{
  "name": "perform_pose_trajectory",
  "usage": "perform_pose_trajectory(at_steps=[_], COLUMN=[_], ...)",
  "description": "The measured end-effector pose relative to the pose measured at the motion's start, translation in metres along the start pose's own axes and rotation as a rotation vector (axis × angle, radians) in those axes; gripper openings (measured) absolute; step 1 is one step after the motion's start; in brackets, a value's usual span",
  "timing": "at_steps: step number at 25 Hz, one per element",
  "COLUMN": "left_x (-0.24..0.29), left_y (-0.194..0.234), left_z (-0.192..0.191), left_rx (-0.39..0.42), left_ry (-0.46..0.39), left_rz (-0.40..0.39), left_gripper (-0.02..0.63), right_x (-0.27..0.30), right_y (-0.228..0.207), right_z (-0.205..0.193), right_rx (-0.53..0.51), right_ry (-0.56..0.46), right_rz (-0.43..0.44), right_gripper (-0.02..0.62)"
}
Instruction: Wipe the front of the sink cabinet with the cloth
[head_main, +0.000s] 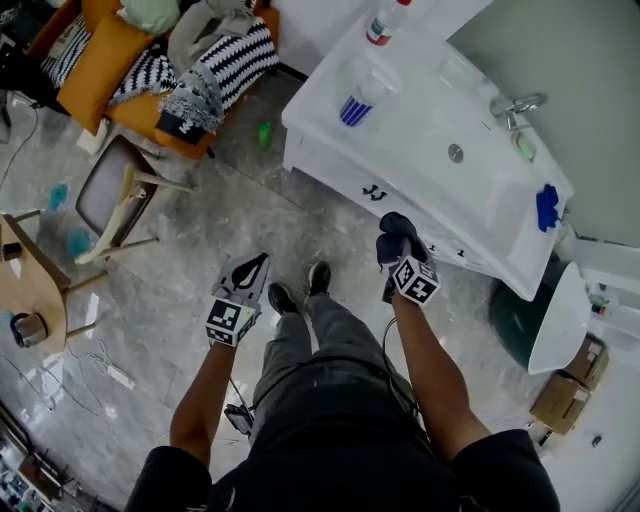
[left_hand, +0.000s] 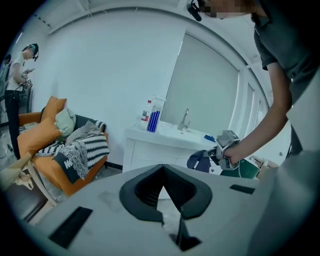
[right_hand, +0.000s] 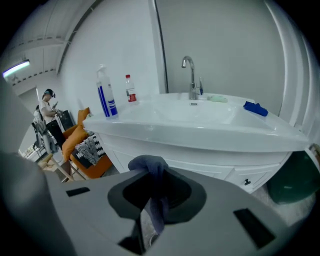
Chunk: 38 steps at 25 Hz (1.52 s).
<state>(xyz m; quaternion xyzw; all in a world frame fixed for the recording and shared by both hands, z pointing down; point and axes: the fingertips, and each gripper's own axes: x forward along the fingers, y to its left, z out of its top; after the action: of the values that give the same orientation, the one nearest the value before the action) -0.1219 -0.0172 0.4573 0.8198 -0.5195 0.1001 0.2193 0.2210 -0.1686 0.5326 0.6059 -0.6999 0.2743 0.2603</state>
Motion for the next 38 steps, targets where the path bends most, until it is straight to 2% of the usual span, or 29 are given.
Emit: perform_pose_trajectory(at_steps=[4, 8, 12, 16, 19, 22, 28, 33, 36, 38], left_x=[0.008, 0.02, 0.025, 0.025, 0.015, -0.01, -0.045, -0.046, -0.035, -0.028], left_y=[0.003, 0.006, 0.024, 0.049, 0.083, 0.119, 0.178, 0.202, 0.194, 0.187], left_z=[0.023, 0.046, 0.047, 0.036, 0.022, 0.003, -0.052, -0.111, -0.131, -0.134], left_rx=[0.027, 0.044, 0.016, -0.001, -0.015, -0.04, -0.113, -0.154, -0.195, -0.205], left_ry=[0.043, 0.044, 0.046, 0.052, 0.053, 0.073, 0.123, 0.186, 0.191, 0.186], left_rz=[-0.007, -0.005, -0.009, -0.07, -0.11, -0.137, -0.121, -0.082, -0.084, -0.098], left_gripper=[0.005, 0.004, 0.004, 0.004, 0.005, 0.003, 0.005, 0.004, 0.004, 0.005], right_x=[0.02, 0.051, 0.072, 0.073, 0.088, 0.111, 0.179, 0.237, 0.236, 0.221], right_y=[0.039, 0.073, 0.101, 0.113, 0.111, 0.134, 0.217, 0.27, 0.248, 0.193], right_z=[0.001, 0.003, 0.005, 0.016, 0.017, 0.017, 0.026, 0.025, 0.021, 0.01], right_rx=[-0.059, -0.088, -0.091, -0.063, -0.031, -0.044, -0.012, -0.004, 0.035, 0.142], right_ry=[-0.014, -0.025, -0.008, -0.046, -0.07, -0.101, -0.176, -0.229, -0.262, -0.258], right_rz=[0.09, 0.161, 0.163, 0.108, 0.001, -0.067, -0.045, 0.013, -0.001, -0.103], right_gripper=[0.046, 0.046, 0.046, 0.046, 0.046, 0.046, 0.046, 0.046, 0.046, 0.046])
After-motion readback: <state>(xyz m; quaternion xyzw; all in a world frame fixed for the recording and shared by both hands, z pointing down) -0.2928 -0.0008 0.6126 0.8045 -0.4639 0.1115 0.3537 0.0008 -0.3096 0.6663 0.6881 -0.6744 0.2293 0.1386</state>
